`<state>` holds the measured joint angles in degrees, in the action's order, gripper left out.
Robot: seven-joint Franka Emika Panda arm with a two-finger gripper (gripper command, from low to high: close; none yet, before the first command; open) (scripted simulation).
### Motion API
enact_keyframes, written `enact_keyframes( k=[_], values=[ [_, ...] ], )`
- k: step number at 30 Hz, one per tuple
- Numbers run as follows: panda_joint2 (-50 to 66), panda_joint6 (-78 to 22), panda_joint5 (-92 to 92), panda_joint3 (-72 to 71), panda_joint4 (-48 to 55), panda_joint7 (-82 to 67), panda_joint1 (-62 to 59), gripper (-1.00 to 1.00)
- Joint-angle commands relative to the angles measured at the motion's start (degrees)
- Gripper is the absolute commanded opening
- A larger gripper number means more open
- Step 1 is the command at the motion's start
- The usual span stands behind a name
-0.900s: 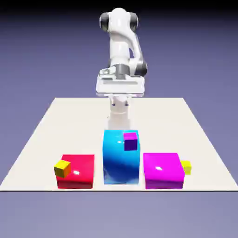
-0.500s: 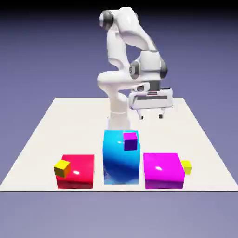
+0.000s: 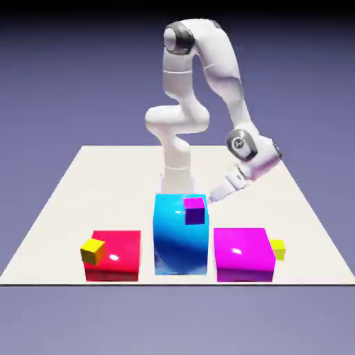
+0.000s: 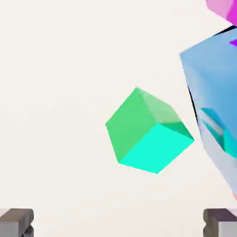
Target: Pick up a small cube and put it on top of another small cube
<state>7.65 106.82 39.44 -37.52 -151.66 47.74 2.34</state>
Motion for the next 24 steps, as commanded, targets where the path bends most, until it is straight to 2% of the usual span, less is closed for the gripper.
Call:
enact_keyframes(
  k=[1,18,24],
  values=[
    [2.1,-2.2,2.5,-1.0,0.1,0.1,-0.6,0.0],
    [37.1,-36.1,44.2,-14.6,1.5,2.9,-11.5,0.0],
    [40.6,-34.4,54.7,-6.8,1.7,2.7,-13.6,0.0]
  ],
)
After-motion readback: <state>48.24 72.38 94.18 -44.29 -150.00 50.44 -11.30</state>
